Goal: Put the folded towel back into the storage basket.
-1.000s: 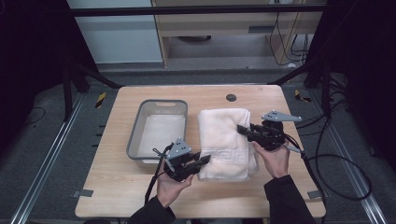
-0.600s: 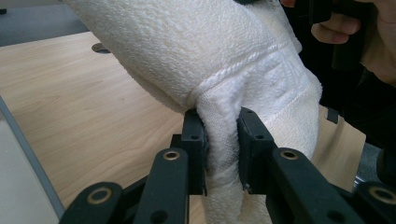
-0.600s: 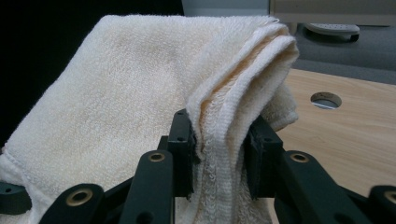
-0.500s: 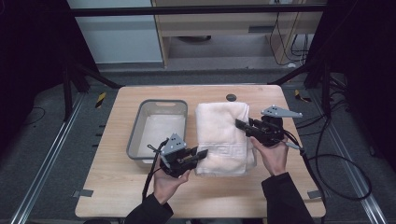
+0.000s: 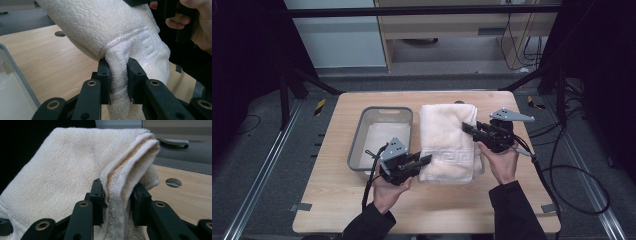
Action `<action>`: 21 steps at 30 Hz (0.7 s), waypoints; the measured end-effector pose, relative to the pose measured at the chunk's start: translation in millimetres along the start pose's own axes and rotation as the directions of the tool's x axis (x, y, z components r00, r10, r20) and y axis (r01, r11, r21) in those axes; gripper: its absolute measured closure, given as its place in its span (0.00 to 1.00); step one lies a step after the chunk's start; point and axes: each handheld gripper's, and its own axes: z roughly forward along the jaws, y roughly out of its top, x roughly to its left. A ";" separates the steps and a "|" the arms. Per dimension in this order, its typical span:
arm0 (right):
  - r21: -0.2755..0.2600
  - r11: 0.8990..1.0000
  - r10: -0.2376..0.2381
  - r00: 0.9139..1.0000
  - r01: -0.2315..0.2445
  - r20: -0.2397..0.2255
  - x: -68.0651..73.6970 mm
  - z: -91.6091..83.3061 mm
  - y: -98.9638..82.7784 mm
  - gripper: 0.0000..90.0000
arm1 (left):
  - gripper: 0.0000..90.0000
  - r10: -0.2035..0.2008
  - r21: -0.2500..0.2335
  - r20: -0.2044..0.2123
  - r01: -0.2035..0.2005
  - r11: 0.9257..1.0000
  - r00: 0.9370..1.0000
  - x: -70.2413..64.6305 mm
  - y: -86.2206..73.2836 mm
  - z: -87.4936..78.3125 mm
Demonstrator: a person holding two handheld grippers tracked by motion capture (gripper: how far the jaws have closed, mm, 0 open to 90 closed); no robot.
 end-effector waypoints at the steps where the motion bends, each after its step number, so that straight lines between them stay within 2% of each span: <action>1: -0.001 1.000 -0.003 1.000 0.003 0.000 1.3 1.0 1.5 0.75 | 0.83 0.001 -0.003 -0.006 -0.001 1.000 1.000 1.4 1.2 -2.6; 11: -0.006 1.000 -0.012 1.000 0.011 -0.007 10.5 9.1 11.4 0.75 | 0.83 0.008 -0.015 -0.026 -0.008 1.000 1.000 8.2 4.9 -13.3; 21: -0.013 1.000 -0.025 1.000 0.024 -0.019 25.0 22.3 24.6 0.75 | 0.83 -0.003 -0.039 -0.061 0.000 0.999 0.998 18.9 8.1 -30.1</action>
